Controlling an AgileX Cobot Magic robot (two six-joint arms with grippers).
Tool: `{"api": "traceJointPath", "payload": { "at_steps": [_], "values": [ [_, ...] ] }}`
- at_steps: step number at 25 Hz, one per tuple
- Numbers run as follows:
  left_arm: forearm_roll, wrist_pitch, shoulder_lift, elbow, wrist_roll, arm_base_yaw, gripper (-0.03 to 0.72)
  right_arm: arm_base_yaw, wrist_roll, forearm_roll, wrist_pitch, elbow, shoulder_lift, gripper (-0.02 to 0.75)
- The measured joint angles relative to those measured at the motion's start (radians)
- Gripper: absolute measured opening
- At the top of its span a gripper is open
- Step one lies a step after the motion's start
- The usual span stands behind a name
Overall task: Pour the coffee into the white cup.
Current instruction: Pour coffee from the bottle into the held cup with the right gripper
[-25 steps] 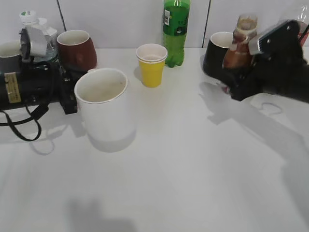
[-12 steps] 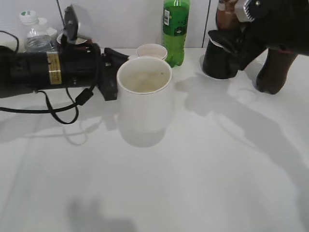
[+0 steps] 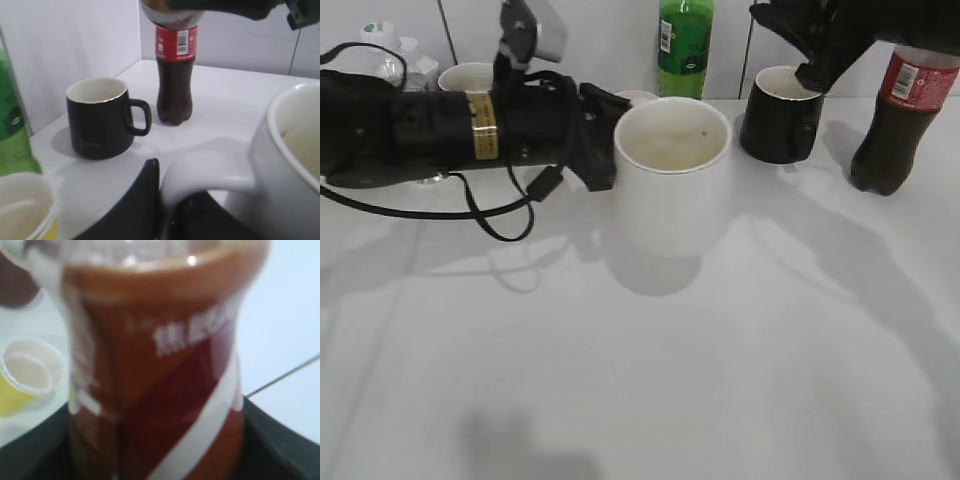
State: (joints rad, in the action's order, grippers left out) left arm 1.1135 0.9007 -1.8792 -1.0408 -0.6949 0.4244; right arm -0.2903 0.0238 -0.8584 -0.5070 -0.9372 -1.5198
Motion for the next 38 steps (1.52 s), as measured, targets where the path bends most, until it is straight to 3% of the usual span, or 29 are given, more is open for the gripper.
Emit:
{"api": "traceJointPath", "payload": {
  "at_steps": [10, 38],
  "values": [
    [-0.038, -0.057, -0.04, -0.055, -0.011, 0.075, 0.045, 0.0, -0.227, -0.069, -0.001, -0.015, 0.0, 0.527],
    [-0.058, -0.062, -0.04, -0.055, -0.04, 0.078, 0.045, 0.0, -0.628, -0.128, -0.001, -0.015, 0.0, 0.527]
  ]
}}
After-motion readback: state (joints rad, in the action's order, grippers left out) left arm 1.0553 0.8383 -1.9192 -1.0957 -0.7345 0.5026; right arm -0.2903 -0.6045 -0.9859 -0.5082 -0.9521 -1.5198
